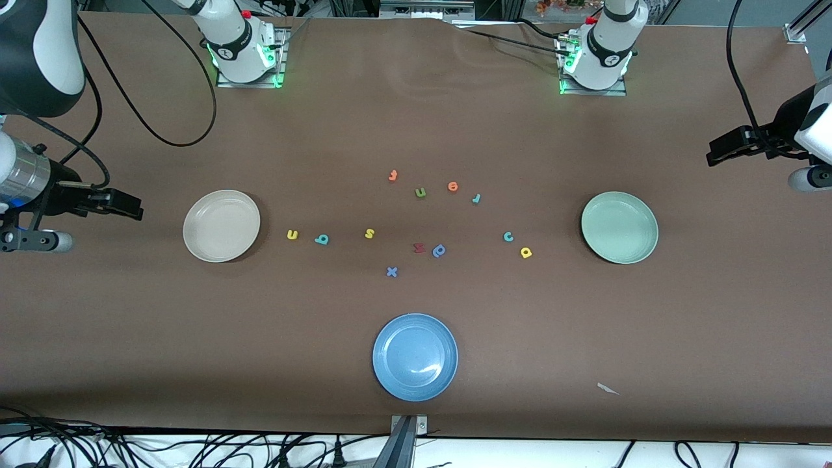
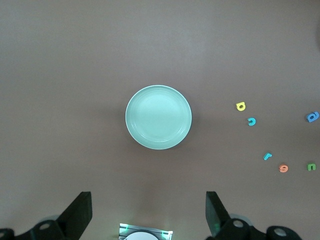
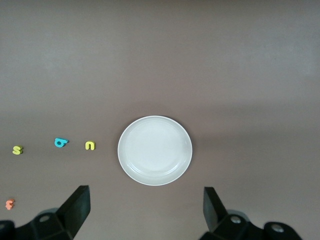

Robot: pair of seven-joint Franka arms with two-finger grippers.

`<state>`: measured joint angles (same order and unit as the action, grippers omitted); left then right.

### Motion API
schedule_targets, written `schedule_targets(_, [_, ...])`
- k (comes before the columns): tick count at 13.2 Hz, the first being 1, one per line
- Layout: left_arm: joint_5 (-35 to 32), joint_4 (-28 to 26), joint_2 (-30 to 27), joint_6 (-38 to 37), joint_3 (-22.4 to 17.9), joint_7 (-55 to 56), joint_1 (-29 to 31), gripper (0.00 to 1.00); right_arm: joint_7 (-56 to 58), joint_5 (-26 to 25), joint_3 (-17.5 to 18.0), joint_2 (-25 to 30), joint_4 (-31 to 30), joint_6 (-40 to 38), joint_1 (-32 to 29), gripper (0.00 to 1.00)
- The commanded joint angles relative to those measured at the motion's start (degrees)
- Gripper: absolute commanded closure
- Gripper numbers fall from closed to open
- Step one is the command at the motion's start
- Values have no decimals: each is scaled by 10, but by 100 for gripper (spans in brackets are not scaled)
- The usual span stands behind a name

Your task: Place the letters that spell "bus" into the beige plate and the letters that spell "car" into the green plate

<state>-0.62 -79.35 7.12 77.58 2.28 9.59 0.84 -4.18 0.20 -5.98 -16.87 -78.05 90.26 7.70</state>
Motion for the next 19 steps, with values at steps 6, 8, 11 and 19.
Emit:
schedule_targets(6, [-11, 13, 0, -13, 1, -6, 0, 0, 7, 2, 2, 3, -5, -7, 0, 0])
schedule_targets(8, [-9, 13, 0, -13, -2, -8, 1, 0, 7, 1, 1, 3, -8, -8, 0, 0])
schedule_targets(11, [-8, 13, 0, -13, -2, -8, 0, 0, 9, 0, 3, 9, -12, -10, 0, 0])
schedule_targets(19, [70, -28, -17, 2, 2, -10, 65, 0, 12, 4, 3, -12, -16, -10, 3, 0])
